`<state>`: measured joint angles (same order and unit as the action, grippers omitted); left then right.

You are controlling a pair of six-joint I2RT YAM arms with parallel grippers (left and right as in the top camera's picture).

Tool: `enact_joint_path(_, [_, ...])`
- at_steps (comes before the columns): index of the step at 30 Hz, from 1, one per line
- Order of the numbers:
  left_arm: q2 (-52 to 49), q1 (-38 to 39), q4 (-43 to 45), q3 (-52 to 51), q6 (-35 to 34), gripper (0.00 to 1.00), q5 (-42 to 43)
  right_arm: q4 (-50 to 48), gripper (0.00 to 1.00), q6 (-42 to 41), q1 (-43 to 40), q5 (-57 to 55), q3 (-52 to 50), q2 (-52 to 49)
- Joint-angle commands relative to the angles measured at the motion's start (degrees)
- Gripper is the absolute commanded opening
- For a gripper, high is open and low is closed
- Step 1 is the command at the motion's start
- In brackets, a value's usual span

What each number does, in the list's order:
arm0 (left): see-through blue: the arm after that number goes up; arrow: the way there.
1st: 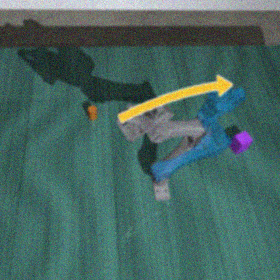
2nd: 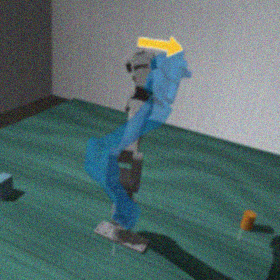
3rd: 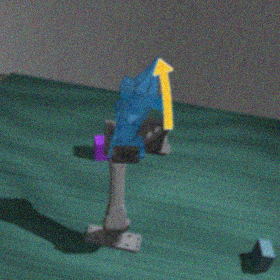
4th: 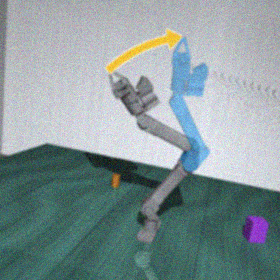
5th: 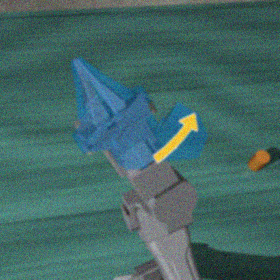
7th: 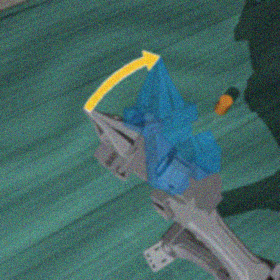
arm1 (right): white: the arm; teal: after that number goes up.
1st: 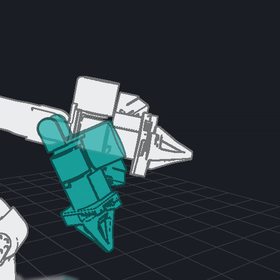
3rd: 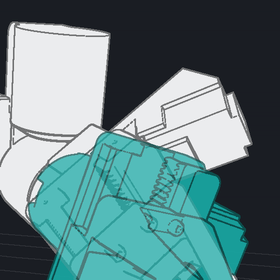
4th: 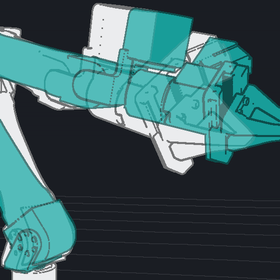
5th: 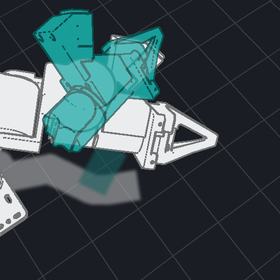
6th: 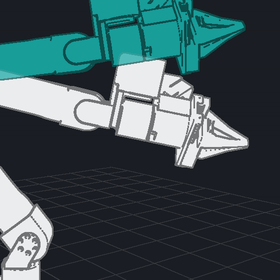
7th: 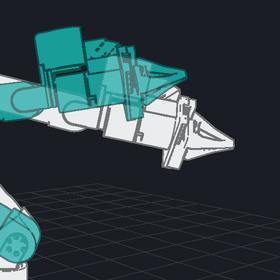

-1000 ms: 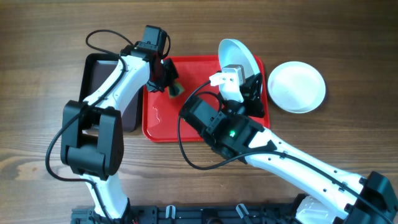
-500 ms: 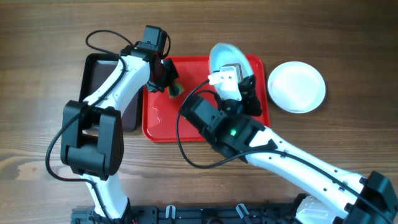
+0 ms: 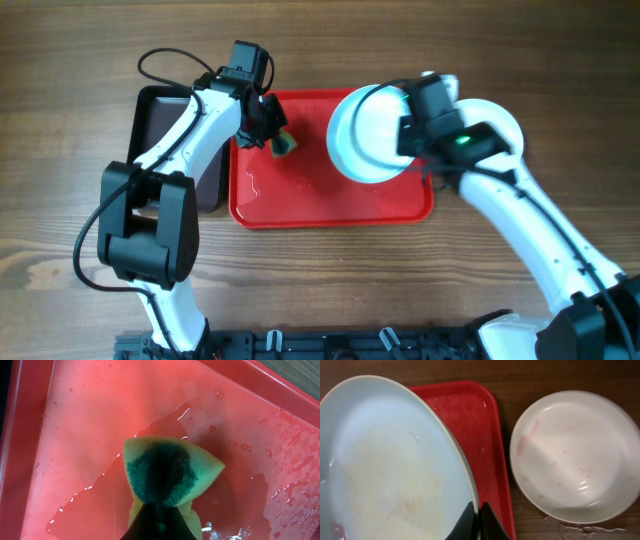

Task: Clean dirty plates on tray and stack at the side
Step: 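Lift the cleaned plate with the right gripper and tilt it up, then carry the plate right and stack it onto the cleaned plates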

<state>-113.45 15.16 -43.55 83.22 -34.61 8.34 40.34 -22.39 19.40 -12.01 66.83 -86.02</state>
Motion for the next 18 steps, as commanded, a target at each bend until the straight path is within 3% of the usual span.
enact_joint_path(1, [1.16, -0.15, -0.07, 0.24, -0.57, 0.04, -0.76, -0.24, 0.04, 1.66, -9.62, 17.14, -0.11, 1.11])
enact_joint_path(10, [1.16, -0.15, -0.04, 0.24, -0.57, 0.04, -0.76, -0.09, 0.04, 1.33, -29.27, 19.08, -1.79, 0.81])
enact_joint_path(18, [1.16, -0.15, -0.07, 0.24, -0.57, 0.04, -0.76, -5.46, 0.04, 1.09, -35.80, 11.89, -6.54, -2.97])
